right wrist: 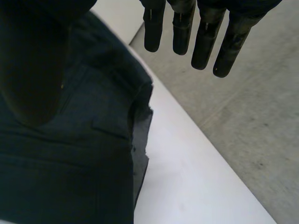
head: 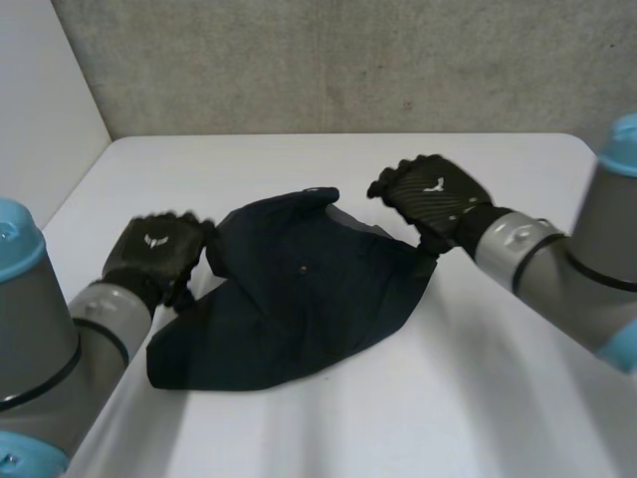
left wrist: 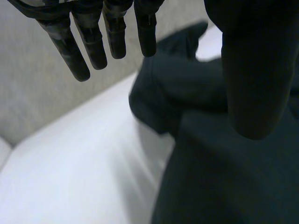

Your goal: Fold the shorts.

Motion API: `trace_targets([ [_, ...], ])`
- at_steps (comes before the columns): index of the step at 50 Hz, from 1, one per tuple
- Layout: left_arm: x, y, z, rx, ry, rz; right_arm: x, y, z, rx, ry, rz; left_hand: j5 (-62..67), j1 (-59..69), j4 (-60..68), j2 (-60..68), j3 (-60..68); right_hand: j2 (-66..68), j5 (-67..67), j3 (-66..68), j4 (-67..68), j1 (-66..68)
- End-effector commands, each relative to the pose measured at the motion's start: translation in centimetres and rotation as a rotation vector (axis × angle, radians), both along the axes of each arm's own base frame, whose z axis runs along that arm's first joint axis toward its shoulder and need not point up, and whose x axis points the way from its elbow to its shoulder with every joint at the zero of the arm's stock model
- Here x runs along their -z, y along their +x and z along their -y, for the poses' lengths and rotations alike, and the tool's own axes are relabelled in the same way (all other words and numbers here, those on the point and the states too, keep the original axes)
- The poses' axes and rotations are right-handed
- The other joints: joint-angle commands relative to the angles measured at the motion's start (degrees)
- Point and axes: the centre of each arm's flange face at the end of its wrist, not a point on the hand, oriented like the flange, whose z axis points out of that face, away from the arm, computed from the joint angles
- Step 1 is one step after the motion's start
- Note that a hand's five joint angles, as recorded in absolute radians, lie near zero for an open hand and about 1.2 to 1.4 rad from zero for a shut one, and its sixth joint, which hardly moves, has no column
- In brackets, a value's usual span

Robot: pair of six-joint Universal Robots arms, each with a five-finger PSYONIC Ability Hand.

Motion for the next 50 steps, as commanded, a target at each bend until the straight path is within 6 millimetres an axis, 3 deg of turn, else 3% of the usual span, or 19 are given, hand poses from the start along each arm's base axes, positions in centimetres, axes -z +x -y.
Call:
trace_targets([
  [1, 1.8, 1.5, -2.0, -0.06, 0.071, 0.059, 4.0, 2.1, 2.6, -0.072, -0.098, -0.152, 0.8, -0.9, 0.2, 0.3, 0.0, 8.3, 8.5, 7.7, 7.7, 10.5],
  [8, 3.2, 2.4, -3.8, -0.062, 0.132, 0.085, 7.7, 3.1, 4.0, -0.114, -0.151, -0.268, 1.0, -0.8, 0.4, 0.5, 0.1, 10.0, 10.2, 9.4, 9.4, 12.2],
  [12, 3.9, 2.6, -4.2, -0.06, 0.16, 0.095, 8.8, 3.3, 4.4, -0.132, -0.166, -0.292, 1.3, -0.4, 0.7, 0.8, 0.5, 15.8, 16.1, 15.2, 15.3, 18.0],
  [17, 4.8, 2.6, -4.0, -0.063, 0.176, 0.104, 9.8, 3.6, 5.0, -0.138, -0.164, -0.292, 5.7, 3.9, 5.1, 5.2, 4.9, 35.8, 36.1, 35.2, 35.2, 38.0],
  [18, 5.1, 2.5, -3.9, -0.063, 0.181, 0.107, 9.9, 3.6, 5.0, -0.138, -0.164, -0.292, 6.2, 4.4, 5.6, 5.7, 5.4, 42.2, 42.5, 41.6, 41.6, 44.4],
  [19, 5.7, 2.3, -3.7, -0.059, 0.189, 0.115, 10.1, 3.6, 5.2, -0.135, -0.163, -0.295, 8.3, 6.6, 7.7, 7.9, 7.5, 59.6, 59.8, 59.0, 59.0, 61.8],
  [20, 5.9, 2.2, -3.5, -0.06, 0.191, 0.116, 10.1, 3.7, 5.2, -0.134, -0.162, -0.294, 9.5, 7.8, 8.9, 9.1, 8.7, 62.0, 62.3, 61.4, 61.4, 64.2],
  [24, 6.6, 1.8, -3.0, -0.054, 0.188, 0.124, 9.3, 3.6, 5.3, -0.116, -0.165, -0.279, 18.9, 17.2, 18.3, 18.5, 18.1, 62.1, 62.3, 61.5, 61.5, 64.3],
  [25, 6.7, 1.8, -2.9, -0.054, 0.185, 0.122, 8.2, 3.4, 5.3, -0.101, -0.171, -0.266, 21.3, 19.6, 20.7, 20.8, 20.5, 62.1, 62.3, 61.5, 61.5, 64.3],
  [29, 6.1, 1.2, -1.9, -0.053, 0.13, 0.102, 5.2, 2.8, 4.7, -0.062, -0.158, -0.201, 53.8, 52.1, 53.2, 53.4, 53.0, 62.1, 62.3, 61.5, 61.5, 64.3],
  [32, 5.2, 0.9, -1.3, -0.053, 0.096, 0.085, 3.0, 2.2, 4.2, -0.022, -0.149, -0.155, 63.2, 61.5, 62.6, 62.7, 62.4, 62.1, 62.3, 61.5, 61.5, 64.3],
  [33, 4.3, 0.7, -0.9, -0.053, 0.063, 0.069, 1.1, 1.8, 3.6, 0.009, -0.155, -0.12, 63.2, 61.5, 62.6, 62.7, 62.4, 62.1, 62.3, 61.5, 61.5, 64.3],
  [36, 1.4, 0.5, -0.5, -0.057, -0.025, 0.024, -2.1, 0.9, 2.4, 0.058, -0.179, -0.066, 63.2, 61.5, 62.6, 62.7, 62.4, 62.1, 62.3, 61.5, 61.5, 64.3],
  [37, -1.0, 0.4, -0.3, -0.052, -0.101, 0.0, -2.8, 0.6, 2.2, 0.07, -0.183, -0.053, 63.2, 61.5, 62.6, 62.7, 62.4, 62.1, 62.3, 61.5, 61.5, 64.3],
  [43, -9.7, 0.8, -1.1, -0.036, -0.385, -0.036, -7.3, -0.8, 0.4, 0.151, -0.228, 0.006, 63.2, 61.5, 62.6, 62.7, 62.4, 62.1, 62.3, 61.5, 61.5, 64.3],
  [47, -15.5, 1.4, -2.5, -0.042, -0.561, -0.051, -13.4, -2.3, -2.6, 0.197, -0.314, 0.067, 63.2, 61.5, 62.6, 62.7, 62.4, 62.1, 62.3, 61.5, 61.5, 64.3],
  [50, -17.9, 1.8, -3.1, -0.05, -0.614, -0.057, -16.8, -3.2, -4.5, 0.214, -0.361, 0.103, 63.2, 61.5, 62.6, 62.7, 62.4, 62.1, 62.3, 61.5, 61.5, 64.3],
])
